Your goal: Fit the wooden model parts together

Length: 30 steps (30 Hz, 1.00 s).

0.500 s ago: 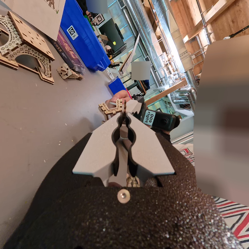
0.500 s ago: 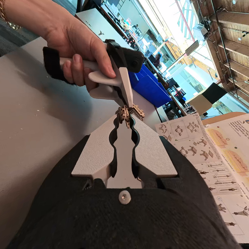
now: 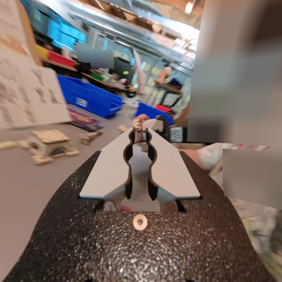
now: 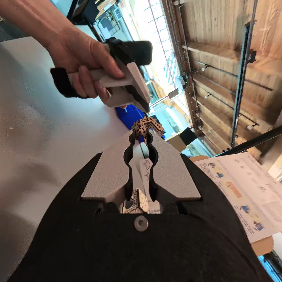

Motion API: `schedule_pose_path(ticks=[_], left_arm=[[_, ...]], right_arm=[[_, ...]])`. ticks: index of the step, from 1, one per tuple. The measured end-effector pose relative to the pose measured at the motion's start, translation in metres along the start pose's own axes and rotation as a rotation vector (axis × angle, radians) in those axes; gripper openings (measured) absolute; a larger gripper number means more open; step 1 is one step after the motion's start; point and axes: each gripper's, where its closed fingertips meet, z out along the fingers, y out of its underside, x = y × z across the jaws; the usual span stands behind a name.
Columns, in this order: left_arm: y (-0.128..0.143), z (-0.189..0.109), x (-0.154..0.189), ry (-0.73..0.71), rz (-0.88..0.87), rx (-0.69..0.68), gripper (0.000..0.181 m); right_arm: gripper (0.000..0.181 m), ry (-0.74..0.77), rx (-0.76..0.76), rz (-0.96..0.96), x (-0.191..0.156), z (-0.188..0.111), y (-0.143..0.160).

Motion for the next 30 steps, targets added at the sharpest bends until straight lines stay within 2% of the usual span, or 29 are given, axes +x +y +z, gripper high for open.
schedule_pose_path(ticks=[1, 3, 5, 8, 13, 20, 23, 29, 30], left_arm=[[-0.003, -0.004, -0.005, -0.085, 0.135, -0.027, 0.011], [-0.005, -0.01, -0.012, -0.244, 0.451, -0.128, 0.014], [-0.004, -0.01, -0.008, -0.305, 0.709, -0.216, 0.017], [-0.005, -0.005, 0.005, -0.308, 0.903, -0.249, 0.019], [-0.002, -0.003, 0.016, -0.3, 1.077, -0.303, 0.019], [0.007, -0.002, 0.018, -0.291, 1.167, -0.401, 0.015], [0.013, -0.003, 0.013, -0.298, 1.203, -0.46, 0.003], [0.005, 0.0, 0.011, -0.366, 1.291, -0.425, 0.001], [0.003, 0.0, 0.009, -0.393, 1.326, -0.427, 0.001]], right_arm=[[0.012, 0.016, 0.014, -0.005, 0.002, 0.0, -0.004], [0.011, 0.017, 0.043, -0.004, 0.002, 0.0, -0.011], [0.012, 0.037, 0.07, -0.019, 0.004, -0.001, -0.018], [0.011, 0.066, 0.102, -0.054, 0.006, -0.002, -0.027], [0.011, 0.043, 0.141, -0.068, -0.002, -0.001, -0.036], [0.012, 0.014, 0.186, -0.027, -0.007, 0.0, -0.045], [0.011, -0.008, 0.193, -0.011, -0.012, 0.002, -0.047], [0.011, -0.029, 0.233, 0.094, -0.01, 0.0, -0.049], [0.02, -0.05, 0.254, 0.156, -0.01, -0.001, -0.05]])
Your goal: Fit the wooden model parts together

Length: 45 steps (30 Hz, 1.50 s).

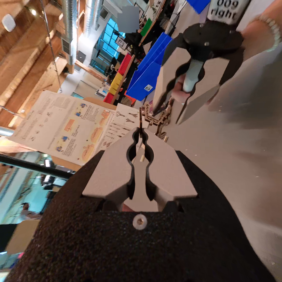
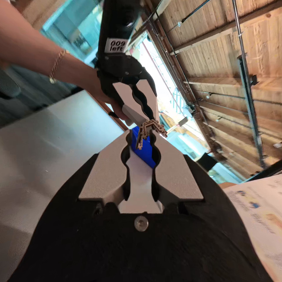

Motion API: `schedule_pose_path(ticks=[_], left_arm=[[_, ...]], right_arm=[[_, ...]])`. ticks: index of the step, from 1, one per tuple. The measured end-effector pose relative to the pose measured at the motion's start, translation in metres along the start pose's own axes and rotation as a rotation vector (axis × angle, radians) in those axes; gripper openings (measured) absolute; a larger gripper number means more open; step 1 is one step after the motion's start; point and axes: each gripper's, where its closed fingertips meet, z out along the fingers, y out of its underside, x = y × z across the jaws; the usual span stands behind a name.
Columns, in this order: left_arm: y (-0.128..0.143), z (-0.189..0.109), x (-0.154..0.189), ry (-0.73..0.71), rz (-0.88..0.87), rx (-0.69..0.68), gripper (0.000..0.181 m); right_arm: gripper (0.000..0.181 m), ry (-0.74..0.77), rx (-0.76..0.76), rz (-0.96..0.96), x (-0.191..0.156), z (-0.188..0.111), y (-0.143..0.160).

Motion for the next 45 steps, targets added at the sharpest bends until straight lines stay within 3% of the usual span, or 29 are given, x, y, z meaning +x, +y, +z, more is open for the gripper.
schedule_pose_path(ticks=[3, 8, 11, 18, 28, 42, 45], left_arm=[[0.003, -0.001, -0.008, -0.078, 0.112, -0.038, 0.0], [0.009, 0.002, -0.003, -0.075, 0.221, -0.077, 0.0], [0.005, 0.006, 0.005, -0.054, 0.253, -0.06, 0.001], [-0.006, 0.011, 0.015, -0.024, 0.304, -0.02, 0.001], [-0.011, 0.012, 0.018, 0.0, 0.319, -0.003, 0.001], [-0.003, 0.014, 0.012, -0.085, 0.405, -0.06, 0.001], [-0.003, 0.015, 0.013, -0.076, 0.427, -0.062, 0.001]], right_arm=[[0.03, 0.001, 0.074, 0.228, 0.013, -0.007, -0.005], [0.038, 0.045, 0.115, 0.645, 0.043, -0.019, 0.011], [0.039, -0.059, 0.121, 0.767, 0.034, -0.019, 0.011], [0.032, -0.168, 0.058, 0.792, 0.013, -0.013, 0.015], [0.023, -0.196, 0.097, 0.853, 0.012, -0.015, 0.012], [0.035, -0.168, 0.048, 0.972, 0.019, -0.017, 0.026], [0.028, -0.2, 0.047, 0.961, 0.015, -0.018, 0.023]])
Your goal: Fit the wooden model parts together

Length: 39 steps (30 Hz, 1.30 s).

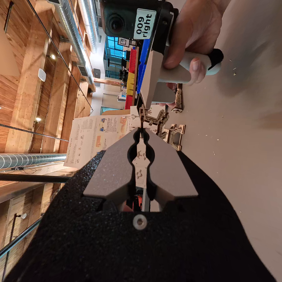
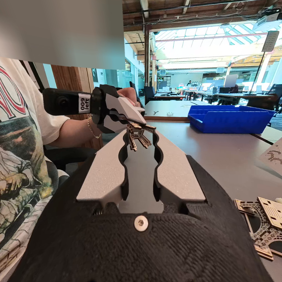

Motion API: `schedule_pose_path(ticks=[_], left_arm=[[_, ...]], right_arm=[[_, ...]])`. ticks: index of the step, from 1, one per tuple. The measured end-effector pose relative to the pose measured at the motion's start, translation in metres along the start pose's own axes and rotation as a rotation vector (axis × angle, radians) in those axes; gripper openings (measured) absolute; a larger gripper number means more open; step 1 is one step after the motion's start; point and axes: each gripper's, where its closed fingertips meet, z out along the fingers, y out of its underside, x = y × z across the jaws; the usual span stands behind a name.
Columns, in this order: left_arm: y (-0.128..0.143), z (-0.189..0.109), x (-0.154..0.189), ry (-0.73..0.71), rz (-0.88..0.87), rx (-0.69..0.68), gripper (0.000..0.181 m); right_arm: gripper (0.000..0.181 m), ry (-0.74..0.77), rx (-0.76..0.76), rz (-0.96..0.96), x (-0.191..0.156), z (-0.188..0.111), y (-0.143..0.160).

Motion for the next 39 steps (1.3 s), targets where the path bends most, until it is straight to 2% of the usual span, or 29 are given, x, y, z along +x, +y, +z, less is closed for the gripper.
schedule_pose_path(ticks=[4, 15, 18, 22, 26, 39], left_arm=[[-0.004, -0.001, -0.001, 0.004, 0.009, 0.026, 0.001], [-0.001, 0.002, 0.002, -0.001, 0.106, -0.027, 0.001], [-0.002, 0.003, 0.001, -0.015, 0.133, -0.033, 0.001], [-0.004, 0.003, -0.002, -0.046, 0.135, -0.03, 0.001], [-0.006, 0.003, -0.005, -0.069, 0.134, -0.025, 0.001], [-0.011, 0.003, -0.006, -0.071, 0.058, 0.03, 0.0]], right_arm=[[0.022, -0.042, 0.014, 0.013, -0.006, 0.0, -0.002], [0.012, -0.081, -0.011, 0.097, -0.008, 0.001, 0.004], [0.011, -0.109, 0.003, 0.174, -0.008, 0.001, 0.005], [0.012, -0.117, 0.025, 0.18, -0.009, 0.001, 0.001], [0.003, -0.164, 0.055, 0.203, -0.015, 0.001, -0.003], [0.011, -0.139, 0.078, 0.259, -0.006, -0.002, -0.004]])
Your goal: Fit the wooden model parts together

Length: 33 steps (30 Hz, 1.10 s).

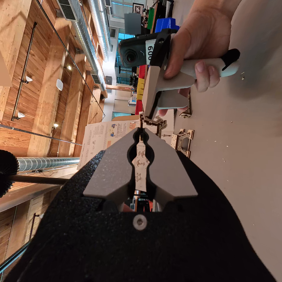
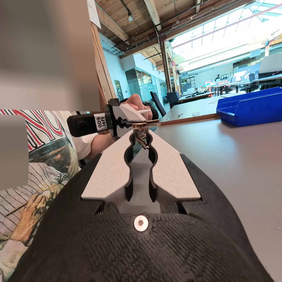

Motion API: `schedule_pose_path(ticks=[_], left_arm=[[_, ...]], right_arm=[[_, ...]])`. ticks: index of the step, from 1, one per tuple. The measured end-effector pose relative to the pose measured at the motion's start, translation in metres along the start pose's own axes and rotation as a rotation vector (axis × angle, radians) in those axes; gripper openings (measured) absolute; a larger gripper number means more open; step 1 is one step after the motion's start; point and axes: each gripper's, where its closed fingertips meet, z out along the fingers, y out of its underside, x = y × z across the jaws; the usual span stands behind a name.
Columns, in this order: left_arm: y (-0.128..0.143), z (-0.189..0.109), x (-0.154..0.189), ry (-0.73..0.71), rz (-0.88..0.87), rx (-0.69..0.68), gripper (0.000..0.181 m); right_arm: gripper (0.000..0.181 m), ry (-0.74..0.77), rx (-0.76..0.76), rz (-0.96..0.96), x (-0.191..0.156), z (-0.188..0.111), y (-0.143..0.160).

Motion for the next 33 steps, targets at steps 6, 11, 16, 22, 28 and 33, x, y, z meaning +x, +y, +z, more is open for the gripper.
schedule_pose_path(ticks=[6, 11, 16, 22, 28, 33], left_arm=[[-0.005, -0.001, -0.001, 0.005, 0.025, 0.021, 0.0], [-0.01, -0.002, 0.0, 0.009, -0.001, 0.05, 0.0], [-0.016, -0.003, -0.002, 0.012, -0.095, 0.105, 0.001], [-0.015, -0.002, 0.001, 0.04, -0.199, 0.134, 0.0], [-0.009, -0.001, 0.008, 0.086, -0.199, 0.101, 0.001], [-0.008, 0.0, 0.006, 0.077, -0.163, 0.083, 0.001]], right_arm=[[0.02, -0.005, 0.008, 0.012, 0.0, -0.002, -0.001], [0.036, 0.028, 0.013, -0.027, 0.003, -0.003, -0.002], [0.027, -0.056, 0.042, 0.002, -0.009, -0.002, -0.005], [0.026, -0.056, 0.043, -0.007, -0.01, -0.002, -0.006], [0.028, -0.013, 0.0, 0.015, -0.002, -0.001, 0.001], [0.014, -0.059, 0.022, 0.045, -0.006, 0.0, 0.0]])
